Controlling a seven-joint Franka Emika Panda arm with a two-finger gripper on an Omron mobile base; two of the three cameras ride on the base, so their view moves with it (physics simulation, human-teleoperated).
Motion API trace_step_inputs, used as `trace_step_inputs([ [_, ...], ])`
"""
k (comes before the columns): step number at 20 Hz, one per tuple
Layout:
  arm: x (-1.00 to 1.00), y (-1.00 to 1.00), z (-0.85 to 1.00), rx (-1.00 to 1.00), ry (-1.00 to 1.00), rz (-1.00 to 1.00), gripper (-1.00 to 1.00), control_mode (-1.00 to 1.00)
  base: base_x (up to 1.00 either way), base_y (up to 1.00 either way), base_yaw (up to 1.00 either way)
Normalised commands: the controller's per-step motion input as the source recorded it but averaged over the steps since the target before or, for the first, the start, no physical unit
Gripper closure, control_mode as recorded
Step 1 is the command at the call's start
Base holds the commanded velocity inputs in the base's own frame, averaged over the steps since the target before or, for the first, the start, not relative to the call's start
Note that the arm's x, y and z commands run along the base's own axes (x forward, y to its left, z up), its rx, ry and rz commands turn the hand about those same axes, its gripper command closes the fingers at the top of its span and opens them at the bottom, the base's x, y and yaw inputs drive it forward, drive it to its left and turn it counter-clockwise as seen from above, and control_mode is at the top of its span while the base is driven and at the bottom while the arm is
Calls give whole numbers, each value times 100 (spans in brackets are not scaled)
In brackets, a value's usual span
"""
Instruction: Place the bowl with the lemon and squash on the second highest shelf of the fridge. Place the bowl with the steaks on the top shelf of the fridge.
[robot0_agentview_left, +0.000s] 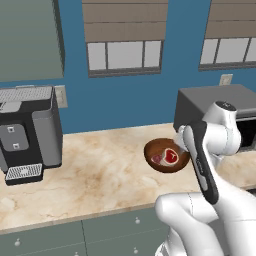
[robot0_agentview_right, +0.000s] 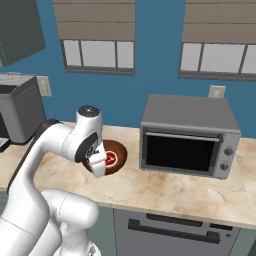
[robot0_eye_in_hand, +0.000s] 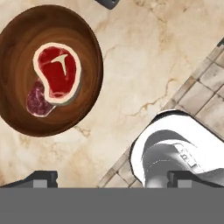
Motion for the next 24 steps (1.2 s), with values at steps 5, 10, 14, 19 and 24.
trace_step_inputs([
  [5, 32, 0, -50, 0, 20, 5, -100, -100, 0, 0, 0],
  [10, 13, 0, -46, -3, -1, 1, -100, -100, 0, 0, 0],
  [14, 23, 0, -41, -4, -1, 0, -100, -100, 0, 0, 0],
  [19, 36, 0, -28, -2, 0, 0, -100, -100, 0, 0, 0],
  [24, 36, 0, -22, 0, 0, 0, -100, -100, 0, 0, 0],
])
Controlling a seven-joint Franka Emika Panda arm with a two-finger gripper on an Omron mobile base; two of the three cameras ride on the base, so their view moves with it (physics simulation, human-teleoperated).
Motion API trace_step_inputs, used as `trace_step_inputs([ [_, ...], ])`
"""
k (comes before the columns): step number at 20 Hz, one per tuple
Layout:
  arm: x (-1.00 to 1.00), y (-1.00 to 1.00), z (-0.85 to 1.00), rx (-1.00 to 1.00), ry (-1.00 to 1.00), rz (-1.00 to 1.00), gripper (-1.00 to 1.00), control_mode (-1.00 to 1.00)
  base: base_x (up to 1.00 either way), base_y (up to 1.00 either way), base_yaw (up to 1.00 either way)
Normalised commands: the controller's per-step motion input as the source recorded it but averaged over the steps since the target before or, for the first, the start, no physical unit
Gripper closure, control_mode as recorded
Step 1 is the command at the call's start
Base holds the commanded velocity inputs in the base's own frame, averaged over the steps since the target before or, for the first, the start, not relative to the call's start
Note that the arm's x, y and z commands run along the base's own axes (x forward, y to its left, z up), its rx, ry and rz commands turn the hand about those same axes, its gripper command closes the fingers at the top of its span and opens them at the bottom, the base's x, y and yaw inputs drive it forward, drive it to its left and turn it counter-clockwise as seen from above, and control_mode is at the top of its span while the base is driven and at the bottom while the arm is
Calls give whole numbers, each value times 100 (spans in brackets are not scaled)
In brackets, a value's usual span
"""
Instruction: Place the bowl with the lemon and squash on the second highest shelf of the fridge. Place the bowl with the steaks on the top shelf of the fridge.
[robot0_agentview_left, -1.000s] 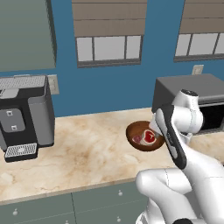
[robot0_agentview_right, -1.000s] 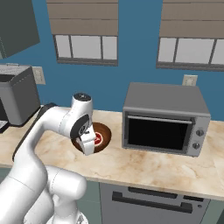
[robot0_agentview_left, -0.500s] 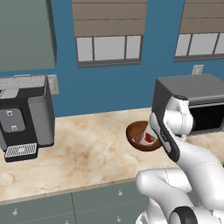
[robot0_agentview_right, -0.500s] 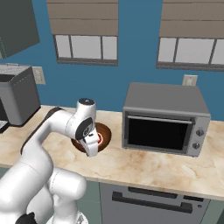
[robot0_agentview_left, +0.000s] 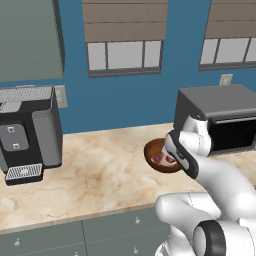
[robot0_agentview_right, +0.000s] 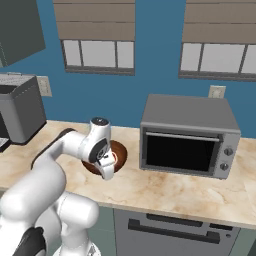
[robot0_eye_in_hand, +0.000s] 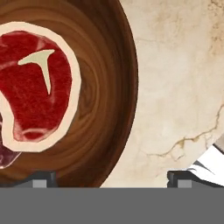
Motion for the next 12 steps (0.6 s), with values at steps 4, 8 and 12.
trace_step_inputs([
  [4, 40, 0, -32, 0, 0, 0, -100, -100, 0, 0, 0],
  [8, 28, 0, -32, 0, 0, 0, -100, -100, 0, 0, 0],
  [12, 18, 0, -29, -2, 0, 0, -100, -100, 0, 0, 0],
])
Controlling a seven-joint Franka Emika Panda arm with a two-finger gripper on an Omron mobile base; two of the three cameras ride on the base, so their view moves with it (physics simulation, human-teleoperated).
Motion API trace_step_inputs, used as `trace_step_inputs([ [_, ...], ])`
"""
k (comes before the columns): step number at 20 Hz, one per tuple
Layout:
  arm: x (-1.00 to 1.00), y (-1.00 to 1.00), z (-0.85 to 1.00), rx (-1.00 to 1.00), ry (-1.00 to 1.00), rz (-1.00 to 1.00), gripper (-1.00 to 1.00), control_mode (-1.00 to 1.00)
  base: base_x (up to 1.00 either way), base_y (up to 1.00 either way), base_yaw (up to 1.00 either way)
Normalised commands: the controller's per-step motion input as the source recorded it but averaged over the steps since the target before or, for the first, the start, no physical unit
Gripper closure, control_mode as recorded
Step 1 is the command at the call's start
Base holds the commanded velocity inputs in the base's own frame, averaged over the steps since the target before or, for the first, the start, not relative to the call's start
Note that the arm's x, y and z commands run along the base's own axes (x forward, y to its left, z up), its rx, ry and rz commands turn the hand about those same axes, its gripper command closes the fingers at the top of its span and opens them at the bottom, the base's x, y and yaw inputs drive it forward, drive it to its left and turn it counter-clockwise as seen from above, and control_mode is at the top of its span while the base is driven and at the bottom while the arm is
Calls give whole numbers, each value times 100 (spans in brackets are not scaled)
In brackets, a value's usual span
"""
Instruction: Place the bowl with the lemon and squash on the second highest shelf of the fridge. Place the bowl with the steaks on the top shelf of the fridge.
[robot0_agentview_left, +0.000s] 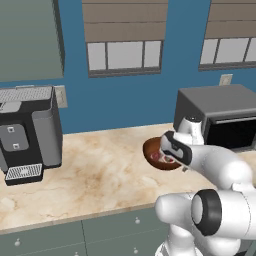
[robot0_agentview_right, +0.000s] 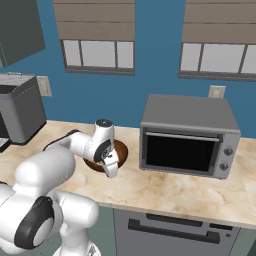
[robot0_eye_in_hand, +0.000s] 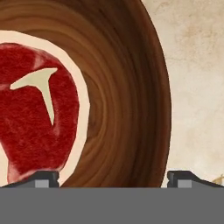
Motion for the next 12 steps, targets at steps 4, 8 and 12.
trace_step_inputs([
  [4, 0, 0, -36, -1, 0, 0, 100, -100, 0, 0, 0],
  [8, 0, 0, -3, 0, 0, 0, 100, -100, 0, 0, 0],
  [12, -13, 0, 0, 0, 0, 0, 100, -100, 0, 0, 0],
])
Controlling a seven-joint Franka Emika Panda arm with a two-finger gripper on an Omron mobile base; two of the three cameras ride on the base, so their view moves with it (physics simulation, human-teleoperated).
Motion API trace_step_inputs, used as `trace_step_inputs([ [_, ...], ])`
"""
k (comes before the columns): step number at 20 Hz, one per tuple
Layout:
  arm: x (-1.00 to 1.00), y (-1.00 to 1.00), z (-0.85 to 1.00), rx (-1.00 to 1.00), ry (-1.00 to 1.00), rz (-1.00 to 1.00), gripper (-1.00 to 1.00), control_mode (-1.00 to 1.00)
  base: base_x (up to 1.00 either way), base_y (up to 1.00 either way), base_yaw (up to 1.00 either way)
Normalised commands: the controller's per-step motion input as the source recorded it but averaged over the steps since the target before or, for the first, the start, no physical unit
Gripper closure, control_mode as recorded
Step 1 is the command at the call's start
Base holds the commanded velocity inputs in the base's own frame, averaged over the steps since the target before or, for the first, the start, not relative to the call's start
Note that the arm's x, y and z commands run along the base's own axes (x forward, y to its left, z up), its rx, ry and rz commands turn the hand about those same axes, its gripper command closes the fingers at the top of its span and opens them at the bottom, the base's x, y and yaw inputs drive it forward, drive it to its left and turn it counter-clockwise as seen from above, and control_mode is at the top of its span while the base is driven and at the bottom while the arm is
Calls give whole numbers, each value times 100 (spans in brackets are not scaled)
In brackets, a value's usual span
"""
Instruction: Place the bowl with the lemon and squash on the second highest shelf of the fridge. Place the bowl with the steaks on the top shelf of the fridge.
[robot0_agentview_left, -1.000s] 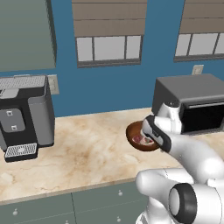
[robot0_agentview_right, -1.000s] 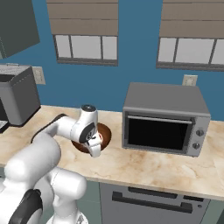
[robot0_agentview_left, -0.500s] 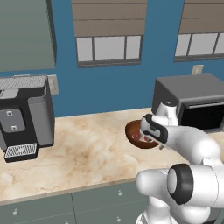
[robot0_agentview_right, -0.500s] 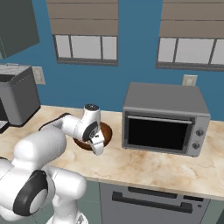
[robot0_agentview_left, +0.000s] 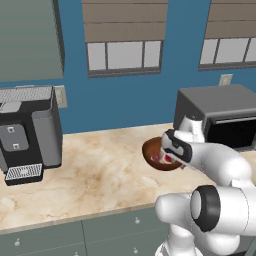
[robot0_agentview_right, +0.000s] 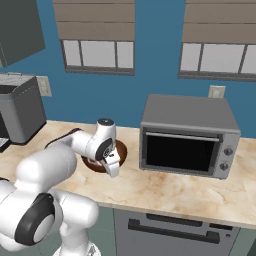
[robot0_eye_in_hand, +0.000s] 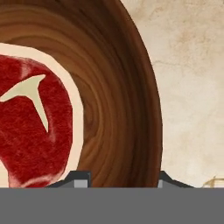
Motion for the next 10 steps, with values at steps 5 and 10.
trace_step_inputs([
  [5, -74, 3, 11, 0, -10, 0, 100, -100, 0, 0, 0],
  [10, -100, 10, 53, 0, -19, 0, 100, -100, 0, 0, 0],
])
